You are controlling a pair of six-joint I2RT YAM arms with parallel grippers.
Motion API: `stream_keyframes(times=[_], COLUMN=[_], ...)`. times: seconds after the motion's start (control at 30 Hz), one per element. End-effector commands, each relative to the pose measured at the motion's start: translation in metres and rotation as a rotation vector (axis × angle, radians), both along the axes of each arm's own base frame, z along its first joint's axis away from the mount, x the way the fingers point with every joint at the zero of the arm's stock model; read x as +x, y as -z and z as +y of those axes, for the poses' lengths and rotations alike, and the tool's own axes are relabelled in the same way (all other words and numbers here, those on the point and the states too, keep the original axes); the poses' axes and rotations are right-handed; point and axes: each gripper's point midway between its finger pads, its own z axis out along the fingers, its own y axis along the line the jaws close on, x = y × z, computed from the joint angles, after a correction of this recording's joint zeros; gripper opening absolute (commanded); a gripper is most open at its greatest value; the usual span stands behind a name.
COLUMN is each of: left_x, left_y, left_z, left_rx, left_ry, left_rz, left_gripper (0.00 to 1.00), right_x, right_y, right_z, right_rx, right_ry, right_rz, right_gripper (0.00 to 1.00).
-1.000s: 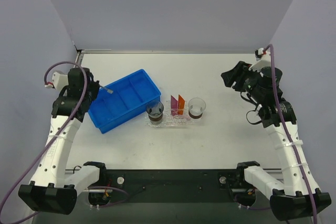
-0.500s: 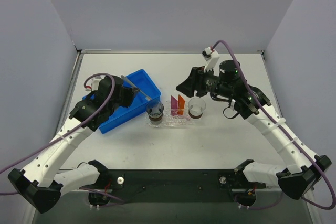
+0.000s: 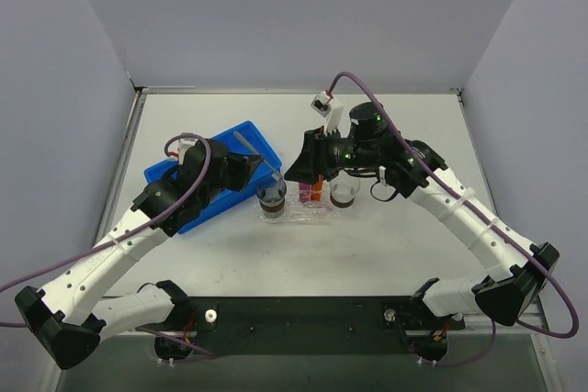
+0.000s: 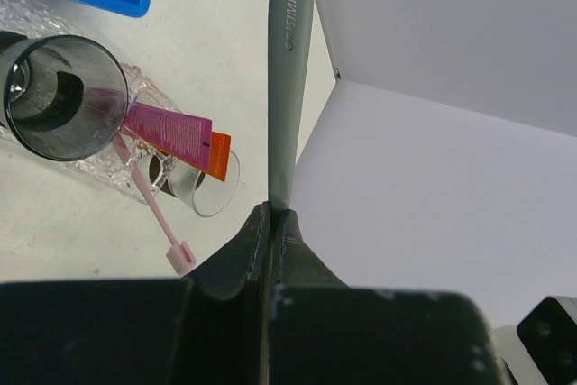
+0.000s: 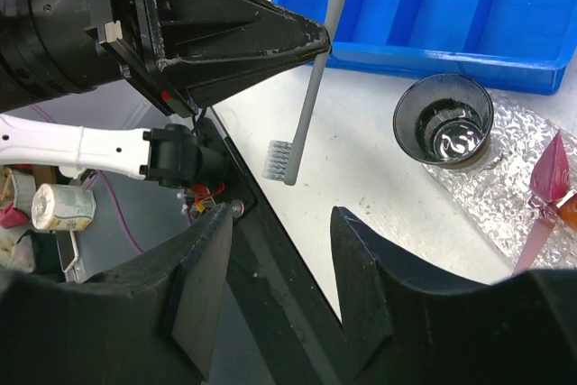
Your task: Prepare toiletry sets of a toothbrush and toothpaste on the tray
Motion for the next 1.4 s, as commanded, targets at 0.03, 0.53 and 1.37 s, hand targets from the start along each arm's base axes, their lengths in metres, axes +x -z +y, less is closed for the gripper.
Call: stream_keyframes(times=[0.03, 0.53, 1.37], left_x=[-0.008, -0.045, -0.065], left_y=[-0.028, -0.028, -0.06], left_z=[-0.023, -0.086, -0.112], left_rx=[-0.151, -0.182, -0.244], left_ry=[0.106, 0.577, 0.799], left_rz=[-0.08, -0.21, -0.407], left_gripper=[0.0, 0.0, 0.0], right_x=[0.0, 0.048, 0.07], right_y=[-0.021, -0.008, 0.0], right_z=[-0.009, -0.021, -0.02], right_rx=[0.033, 0.089, 0.24], right_ry=[-0.023, 0.068, 0.103], right_rz=[-0.033, 0.181, 0.355], right_gripper=[0.45, 0.49, 0.35])
